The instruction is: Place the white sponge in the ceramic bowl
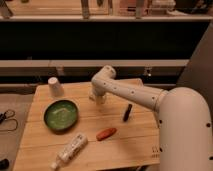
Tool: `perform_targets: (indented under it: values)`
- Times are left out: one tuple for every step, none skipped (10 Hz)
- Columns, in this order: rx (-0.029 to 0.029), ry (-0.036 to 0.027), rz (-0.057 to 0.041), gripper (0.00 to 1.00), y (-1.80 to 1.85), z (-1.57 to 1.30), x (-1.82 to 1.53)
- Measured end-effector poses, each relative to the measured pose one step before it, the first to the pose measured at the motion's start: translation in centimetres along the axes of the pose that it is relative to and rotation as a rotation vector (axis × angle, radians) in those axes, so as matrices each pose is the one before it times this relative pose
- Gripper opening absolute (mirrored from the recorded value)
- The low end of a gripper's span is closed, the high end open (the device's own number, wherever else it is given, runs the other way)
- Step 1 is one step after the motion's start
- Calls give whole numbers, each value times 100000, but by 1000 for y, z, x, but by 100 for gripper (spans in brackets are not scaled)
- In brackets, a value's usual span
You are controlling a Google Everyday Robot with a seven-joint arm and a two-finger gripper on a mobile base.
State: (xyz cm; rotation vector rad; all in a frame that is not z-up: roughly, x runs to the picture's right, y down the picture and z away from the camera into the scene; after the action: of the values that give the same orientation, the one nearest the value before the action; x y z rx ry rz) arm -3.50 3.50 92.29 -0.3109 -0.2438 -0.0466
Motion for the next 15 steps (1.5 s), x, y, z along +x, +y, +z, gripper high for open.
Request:
perform_targets:
  values:
    - [1564,-1696,1538,80,-73,-232,268]
    - [1144,-1649,1418,80,-46,-118,251]
    - [798,-1801,1502,80,-110,-72,14]
    - [466,-1775,1154,80,-167,-68,85]
    - [-191,-1747,1069,80,-78,83,-172]
    - [-484,-2216,1145,80,-140,112,-367]
    - [-888,-1665,883,80,-30,187,-364]
    - [-1331,-1589,1324,80,18,236,-247]
    - [-735,-986,1120,80,10,131,-114]
    - [-991,-1225,1646,80,191,217,6]
    - [-738,-978,1366,80,229,118,76]
    - [-500,-565,1039,80,238,51,221]
    - [-577,-555,1135,80,283,45,257]
    - [-534,-317,1029,80,289,46,345]
    - [-504,-400,1240,80,279,73,409]
